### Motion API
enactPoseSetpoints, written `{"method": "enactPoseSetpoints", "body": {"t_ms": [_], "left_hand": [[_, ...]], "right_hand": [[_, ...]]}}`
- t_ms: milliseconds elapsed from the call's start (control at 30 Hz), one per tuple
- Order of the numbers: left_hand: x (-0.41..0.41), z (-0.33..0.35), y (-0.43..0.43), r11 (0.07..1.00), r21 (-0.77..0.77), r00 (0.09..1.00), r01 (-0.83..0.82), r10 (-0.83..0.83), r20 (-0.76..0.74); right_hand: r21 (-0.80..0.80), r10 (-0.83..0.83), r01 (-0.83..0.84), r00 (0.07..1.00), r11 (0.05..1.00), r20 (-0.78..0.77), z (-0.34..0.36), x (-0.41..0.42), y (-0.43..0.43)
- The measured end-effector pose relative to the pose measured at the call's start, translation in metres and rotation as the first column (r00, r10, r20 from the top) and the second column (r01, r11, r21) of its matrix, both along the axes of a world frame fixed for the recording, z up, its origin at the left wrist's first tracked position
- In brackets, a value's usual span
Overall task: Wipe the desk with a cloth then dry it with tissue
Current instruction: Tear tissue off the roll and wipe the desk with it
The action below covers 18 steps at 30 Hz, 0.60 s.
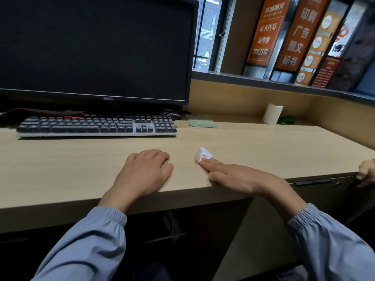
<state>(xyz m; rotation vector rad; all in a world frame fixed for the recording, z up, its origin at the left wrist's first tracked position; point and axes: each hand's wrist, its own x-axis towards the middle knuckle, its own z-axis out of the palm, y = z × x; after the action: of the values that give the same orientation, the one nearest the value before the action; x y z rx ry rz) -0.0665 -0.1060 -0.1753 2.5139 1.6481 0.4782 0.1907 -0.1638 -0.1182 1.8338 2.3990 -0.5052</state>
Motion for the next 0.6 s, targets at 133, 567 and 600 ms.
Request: {"method": "enactPoseSetpoints", "body": {"t_ms": [133, 567, 600], "left_hand": [[0.0, 0.0, 0.001, 1.0, -0.006, 1.0, 0.006, -0.006, 0.002], [0.0, 0.002, 0.001, 1.0, -0.01, 1.0, -0.006, 0.006, 0.006], [0.0, 0.002, 0.001, 1.0, -0.008, 1.0, -0.007, 0.007, 0.005]], "right_hand": [[0.285, -0.04, 0.03, 0.999, 0.958, 0.03, 0.0, 0.008, 0.014], [0.29, 0.157, -0.169, 0.985, 0.942, 0.066, -0.009, 0.022, 0.032], [0.31, 0.157, -0.17, 0.985, 0.935, 0.068, -0.01, 0.025, 0.032]]}}
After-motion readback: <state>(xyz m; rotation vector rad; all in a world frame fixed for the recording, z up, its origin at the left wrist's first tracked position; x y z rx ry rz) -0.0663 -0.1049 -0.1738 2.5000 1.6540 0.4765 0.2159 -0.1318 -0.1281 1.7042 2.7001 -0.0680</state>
